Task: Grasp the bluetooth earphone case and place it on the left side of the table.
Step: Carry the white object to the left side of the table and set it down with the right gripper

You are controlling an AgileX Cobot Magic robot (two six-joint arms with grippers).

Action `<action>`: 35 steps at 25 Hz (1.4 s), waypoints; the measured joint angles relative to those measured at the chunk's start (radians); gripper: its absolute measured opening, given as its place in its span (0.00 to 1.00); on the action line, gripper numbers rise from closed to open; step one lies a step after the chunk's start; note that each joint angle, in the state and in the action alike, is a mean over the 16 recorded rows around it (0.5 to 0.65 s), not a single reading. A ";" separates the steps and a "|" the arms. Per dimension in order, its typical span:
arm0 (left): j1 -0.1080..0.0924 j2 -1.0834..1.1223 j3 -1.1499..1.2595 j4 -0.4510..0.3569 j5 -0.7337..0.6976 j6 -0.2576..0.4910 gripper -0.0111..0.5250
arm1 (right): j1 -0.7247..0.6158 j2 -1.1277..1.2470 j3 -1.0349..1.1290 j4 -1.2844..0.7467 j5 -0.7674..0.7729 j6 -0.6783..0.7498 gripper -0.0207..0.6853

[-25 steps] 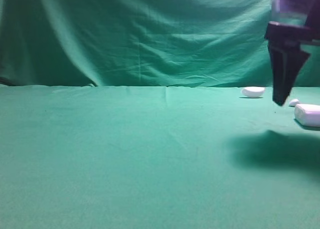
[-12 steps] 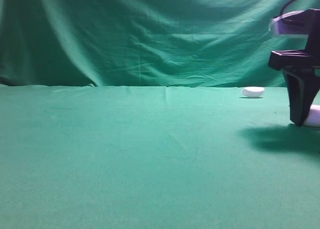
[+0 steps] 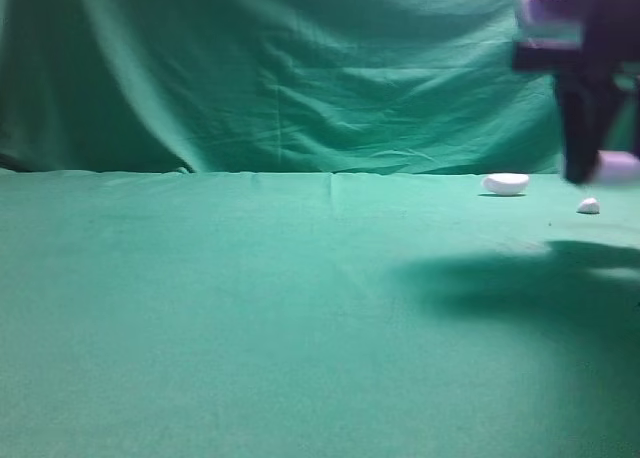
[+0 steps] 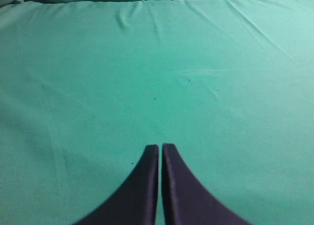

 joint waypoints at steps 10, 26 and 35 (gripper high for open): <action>0.000 0.000 0.000 0.000 0.000 0.000 0.02 | 0.268 0.281 -0.334 0.013 -0.059 -0.032 0.50; 0.000 0.000 0.000 0.000 0.000 0.000 0.02 | 0.388 0.560 -0.469 0.023 -0.315 -0.036 0.50; 0.000 0.000 0.000 0.000 0.000 0.000 0.02 | 0.391 0.591 -0.470 0.023 -0.335 -0.035 0.60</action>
